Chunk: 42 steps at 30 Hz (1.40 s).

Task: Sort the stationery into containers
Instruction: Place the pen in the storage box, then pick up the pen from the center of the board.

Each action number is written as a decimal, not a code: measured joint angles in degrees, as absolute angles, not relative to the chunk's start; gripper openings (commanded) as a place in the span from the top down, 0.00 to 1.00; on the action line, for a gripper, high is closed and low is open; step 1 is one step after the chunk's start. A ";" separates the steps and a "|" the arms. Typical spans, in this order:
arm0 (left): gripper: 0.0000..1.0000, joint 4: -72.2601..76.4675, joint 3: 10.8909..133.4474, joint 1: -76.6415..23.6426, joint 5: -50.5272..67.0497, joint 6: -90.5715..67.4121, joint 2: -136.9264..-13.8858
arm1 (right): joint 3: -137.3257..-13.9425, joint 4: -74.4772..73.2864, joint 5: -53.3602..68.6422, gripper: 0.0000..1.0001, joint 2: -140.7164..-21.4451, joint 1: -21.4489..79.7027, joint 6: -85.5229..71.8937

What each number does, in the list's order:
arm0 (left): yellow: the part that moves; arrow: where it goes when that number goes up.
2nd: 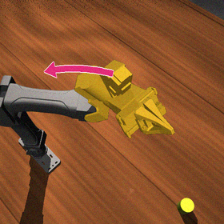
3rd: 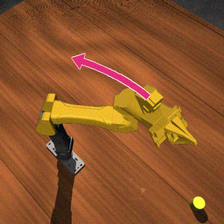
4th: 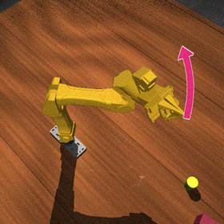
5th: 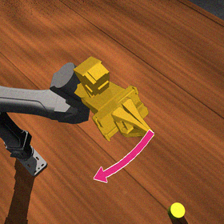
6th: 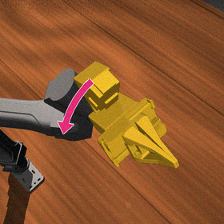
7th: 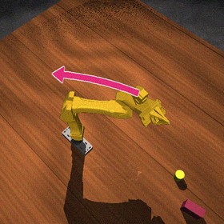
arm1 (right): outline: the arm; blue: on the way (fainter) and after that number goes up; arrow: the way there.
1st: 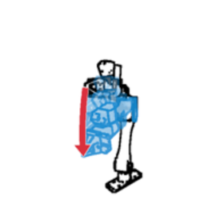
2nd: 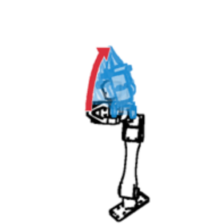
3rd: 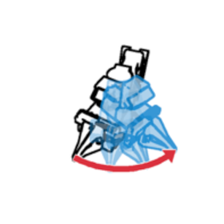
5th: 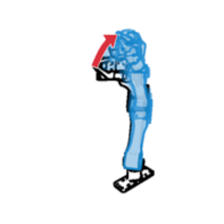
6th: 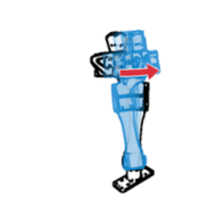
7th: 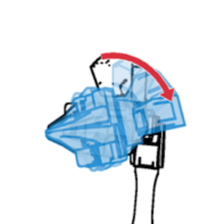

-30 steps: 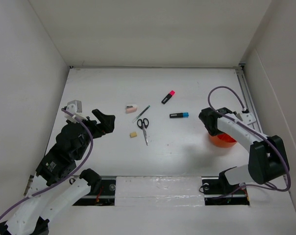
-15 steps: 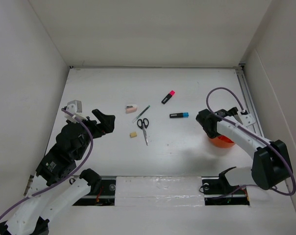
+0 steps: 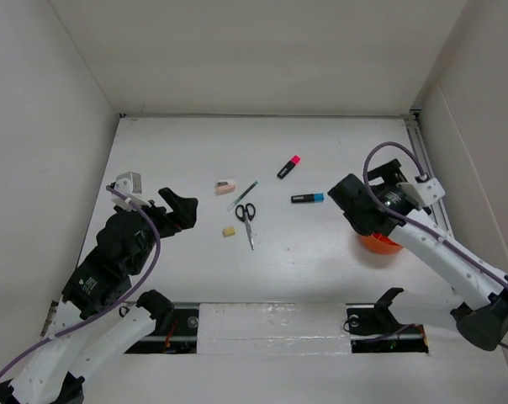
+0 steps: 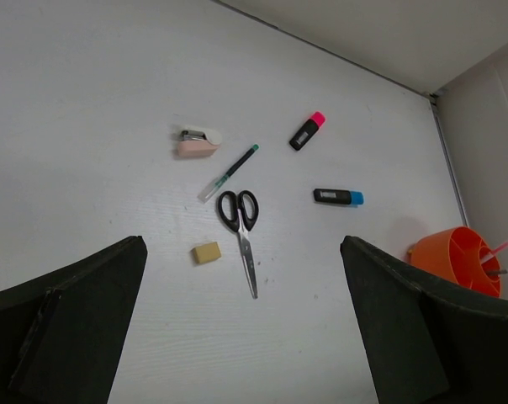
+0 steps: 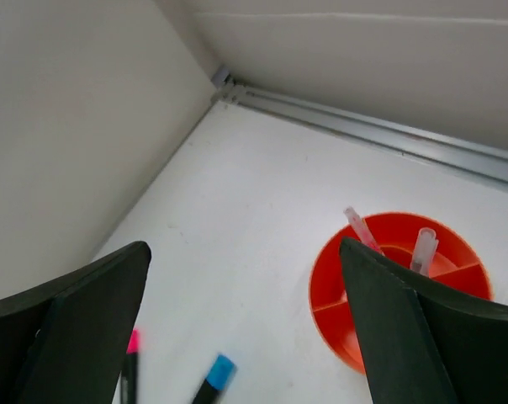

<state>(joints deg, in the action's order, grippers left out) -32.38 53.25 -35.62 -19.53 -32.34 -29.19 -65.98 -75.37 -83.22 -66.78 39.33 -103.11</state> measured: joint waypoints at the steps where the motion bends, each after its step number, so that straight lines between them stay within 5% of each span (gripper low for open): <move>1: 0.00 -32.38 53.25 -35.62 -19.59 -32.36 -29.19 | -67.70 -72.66 -83.09 0.00 -66.43 40.29 -96.73; 4: 0.00 -32.45 53.25 -35.62 -20.60 -32.69 -29.19 | -69.52 -51.70 -76.53 0.00 -64.79 41.63 -66.37; 7: 0.00 -33.21 53.25 -35.64 -23.53 -34.35 -29.19 | -72.55 -35.44 -55.09 0.00 -66.11 35.55 -45.65; 11: 0.00 -36.03 53.28 -35.64 -28.73 -38.04 -28.91 | -95.20 -30.17 -31.20 0.00 -81.89 29.71 -31.90; 15: 0.00 -37.60 53.30 -35.64 -31.64 -40.12 -27.68 | -112.07 -28.27 -27.44 0.00 -97.34 37.34 -26.09; 20: 0.00 -37.98 53.39 -35.64 -33.06 -41.08 -28.75 | -114.80 -31.62 -30.22 0.00 -110.17 46.00 -30.41; 28: 0.00 -38.59 53.39 -35.64 -33.21 -41.28 -29.91 | -99.18 -31.09 -26.63 0.01 -113.06 41.93 -46.00; 31: 0.00 -38.57 53.39 -35.64 -33.23 -41.28 -29.93 | -103.15 -33.04 -29.61 0.01 -115.63 42.98 -52.40; 36: 0.00 -38.59 53.39 -35.64 -33.17 -41.28 -29.91 | -109.89 -35.16 -29.65 0.16 -122.39 44.99 -61.45; 42: 0.00 -38.54 53.39 -35.64 -33.10 -41.28 -28.97 | -111.20 -42.46 -29.95 0.13 -128.16 44.66 -72.90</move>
<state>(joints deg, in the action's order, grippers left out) -38.54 53.39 -35.64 -33.10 -41.28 -28.97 -111.20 -42.46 -29.95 -128.16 44.66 -72.90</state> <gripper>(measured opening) 0.997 0.869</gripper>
